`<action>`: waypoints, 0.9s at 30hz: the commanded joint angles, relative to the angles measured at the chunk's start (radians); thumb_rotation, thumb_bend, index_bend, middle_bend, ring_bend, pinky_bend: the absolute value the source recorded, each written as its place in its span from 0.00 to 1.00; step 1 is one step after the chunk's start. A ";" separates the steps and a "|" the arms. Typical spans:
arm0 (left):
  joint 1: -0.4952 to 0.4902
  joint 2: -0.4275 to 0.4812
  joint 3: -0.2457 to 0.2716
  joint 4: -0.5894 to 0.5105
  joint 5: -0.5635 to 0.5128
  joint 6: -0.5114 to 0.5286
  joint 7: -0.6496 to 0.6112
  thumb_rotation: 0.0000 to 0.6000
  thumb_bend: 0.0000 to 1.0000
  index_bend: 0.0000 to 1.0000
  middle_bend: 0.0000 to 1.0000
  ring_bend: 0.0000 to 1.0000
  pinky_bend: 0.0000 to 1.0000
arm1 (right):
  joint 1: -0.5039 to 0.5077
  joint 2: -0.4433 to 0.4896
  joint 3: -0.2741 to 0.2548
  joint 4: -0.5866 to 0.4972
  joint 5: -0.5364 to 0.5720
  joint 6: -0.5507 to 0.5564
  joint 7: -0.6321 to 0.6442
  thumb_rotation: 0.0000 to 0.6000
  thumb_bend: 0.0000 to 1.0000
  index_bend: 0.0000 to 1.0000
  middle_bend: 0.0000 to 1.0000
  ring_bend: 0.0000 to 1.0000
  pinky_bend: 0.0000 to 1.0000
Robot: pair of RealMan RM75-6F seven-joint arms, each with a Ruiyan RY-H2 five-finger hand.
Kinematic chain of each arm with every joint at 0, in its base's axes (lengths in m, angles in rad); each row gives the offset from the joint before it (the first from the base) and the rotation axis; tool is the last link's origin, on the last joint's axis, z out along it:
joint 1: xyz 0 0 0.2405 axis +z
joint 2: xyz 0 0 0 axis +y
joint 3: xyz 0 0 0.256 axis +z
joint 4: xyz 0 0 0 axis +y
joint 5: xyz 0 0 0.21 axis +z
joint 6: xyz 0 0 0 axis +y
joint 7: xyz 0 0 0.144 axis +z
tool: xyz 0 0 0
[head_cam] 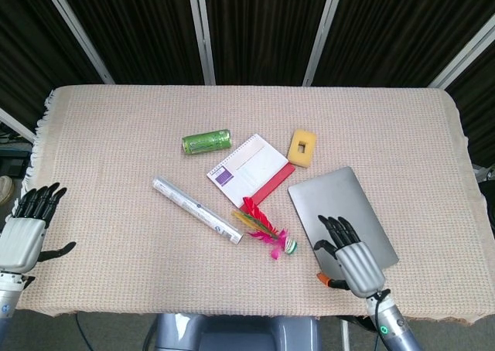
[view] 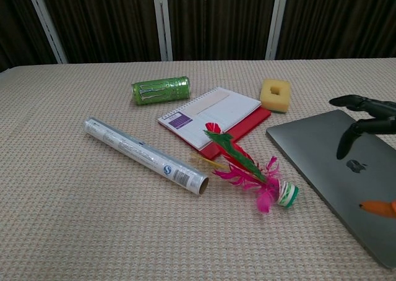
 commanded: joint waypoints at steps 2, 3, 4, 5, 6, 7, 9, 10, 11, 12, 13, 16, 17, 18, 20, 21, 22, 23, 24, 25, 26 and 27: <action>-0.001 -0.002 -0.003 -0.001 -0.012 -0.006 0.004 1.00 0.03 0.00 0.00 0.00 0.00 | 0.054 -0.055 0.033 0.014 0.047 -0.072 -0.034 1.00 0.14 0.38 0.00 0.00 0.00; -0.002 -0.002 -0.003 -0.001 -0.014 -0.009 0.005 1.00 0.03 0.00 0.00 0.00 0.00 | 0.063 -0.065 0.040 0.014 0.057 -0.083 -0.048 1.00 0.14 0.38 0.00 0.00 0.00; -0.004 -0.003 -0.003 -0.001 -0.014 -0.011 0.005 1.00 0.03 0.00 0.00 0.00 0.00 | 0.069 -0.072 0.045 0.014 0.063 -0.089 -0.059 1.00 0.14 0.38 0.00 0.00 0.00; -0.006 -0.003 -0.002 -0.003 -0.014 -0.017 0.005 1.00 0.03 0.00 0.00 0.00 0.00 | 0.084 -0.084 0.056 0.012 0.072 -0.105 -0.079 1.00 0.14 0.38 0.00 0.00 0.00; -0.009 -0.002 -0.001 -0.003 -0.014 -0.021 0.003 1.00 0.03 0.00 0.00 0.00 0.00 | 0.096 -0.095 0.068 0.009 0.091 -0.121 -0.094 1.00 0.14 0.37 0.00 0.00 0.00; -0.010 -0.002 -0.001 -0.003 -0.014 -0.023 0.000 1.00 0.03 0.00 0.00 0.00 0.00 | 0.104 -0.102 0.076 0.006 0.106 -0.131 -0.107 1.00 0.14 0.37 0.00 0.00 0.00; -0.013 -0.003 -0.001 -0.001 -0.014 -0.026 -0.002 1.00 0.03 0.00 0.00 0.00 0.00 | 0.119 -0.117 0.090 0.007 0.129 -0.143 -0.134 1.00 0.14 0.37 0.00 0.00 0.00; -0.014 -0.003 -0.001 -0.001 -0.014 -0.027 -0.004 1.00 0.03 0.00 0.00 0.00 0.00 | 0.126 -0.124 0.095 0.008 0.138 -0.148 -0.143 1.00 0.14 0.37 0.00 0.00 0.00; -0.015 -0.003 -0.001 -0.001 -0.014 -0.028 -0.006 1.00 0.03 0.00 0.00 0.00 0.00 | 0.132 -0.131 0.102 0.011 0.149 -0.152 -0.152 1.00 0.14 0.37 0.00 0.00 0.00; -0.016 -0.002 -0.001 -0.001 -0.014 -0.029 -0.008 1.00 0.03 0.00 0.00 0.00 0.00 | 0.140 -0.139 0.110 0.012 0.165 -0.158 -0.162 1.00 0.14 0.36 0.00 0.00 0.00; -0.016 -0.002 -0.001 0.000 -0.014 -0.029 -0.010 1.00 0.03 0.00 0.00 0.00 0.00 | 0.146 -0.145 0.116 0.012 0.179 -0.163 -0.169 1.00 0.14 0.36 0.00 0.00 0.00; -0.021 -0.002 -0.001 0.004 -0.020 -0.039 -0.017 1.00 0.03 0.00 0.00 0.00 0.00 | 0.167 -0.168 0.134 0.015 0.217 -0.179 -0.194 1.00 0.14 0.35 0.00 0.00 0.00; -0.022 -0.001 -0.001 0.004 -0.022 -0.043 -0.021 1.00 0.03 0.00 0.00 0.00 0.00 | 0.176 -0.178 0.137 0.018 0.228 -0.184 -0.208 1.00 0.14 0.35 0.00 0.00 0.00; -0.023 -0.001 -0.001 0.005 -0.022 -0.044 -0.023 1.00 0.03 0.00 0.00 0.00 0.00 | 0.182 -0.184 0.139 0.021 0.235 -0.187 -0.217 1.00 0.14 0.35 0.00 0.00 0.00; -0.024 0.000 0.000 0.006 -0.022 -0.046 -0.029 1.00 0.03 0.00 0.00 0.00 0.00 | 0.193 -0.194 0.143 0.026 0.247 -0.194 -0.232 1.00 0.14 0.34 0.00 0.00 0.00; -0.024 0.002 -0.001 0.006 -0.023 -0.046 -0.034 1.00 0.03 0.00 0.00 0.00 0.00 | 0.203 -0.202 0.147 0.030 0.257 -0.200 -0.241 1.00 0.14 0.33 0.00 0.00 0.00; -0.025 0.003 -0.002 0.007 -0.023 -0.045 -0.037 1.00 0.03 0.00 0.00 0.00 0.00 | 0.209 -0.207 0.150 0.032 0.266 -0.205 -0.247 1.00 0.14 0.33 0.00 0.00 0.00; -0.025 0.003 -0.002 0.008 -0.024 -0.045 -0.040 1.00 0.03 0.00 0.00 0.00 0.00 | 0.215 -0.213 0.153 0.033 0.276 -0.209 -0.252 1.00 0.14 0.32 0.00 0.00 0.00; -0.026 0.004 -0.002 0.009 -0.024 -0.046 -0.044 1.00 0.03 0.00 0.00 0.00 0.00 | 0.222 -0.222 0.156 0.033 0.289 -0.213 -0.260 1.00 0.14 0.32 0.00 0.00 0.00; -0.027 0.005 -0.001 0.010 -0.025 -0.049 -0.048 1.00 0.03 0.00 0.00 0.00 0.00 | 0.228 -0.229 0.158 0.034 0.299 -0.216 -0.268 1.00 0.14 0.31 0.00 0.00 0.00; -0.028 0.005 -0.001 0.012 -0.027 -0.052 -0.052 1.00 0.03 0.00 0.00 0.00 0.00 | 0.234 -0.236 0.159 0.035 0.307 -0.218 -0.277 1.00 0.14 0.31 0.00 0.00 0.00; -0.030 0.005 -0.001 0.014 -0.029 -0.056 -0.055 1.00 0.03 0.00 0.00 0.00 0.00 | 0.239 -0.243 0.160 0.037 0.315 -0.220 -0.287 1.00 0.14 0.30 0.00 0.00 0.00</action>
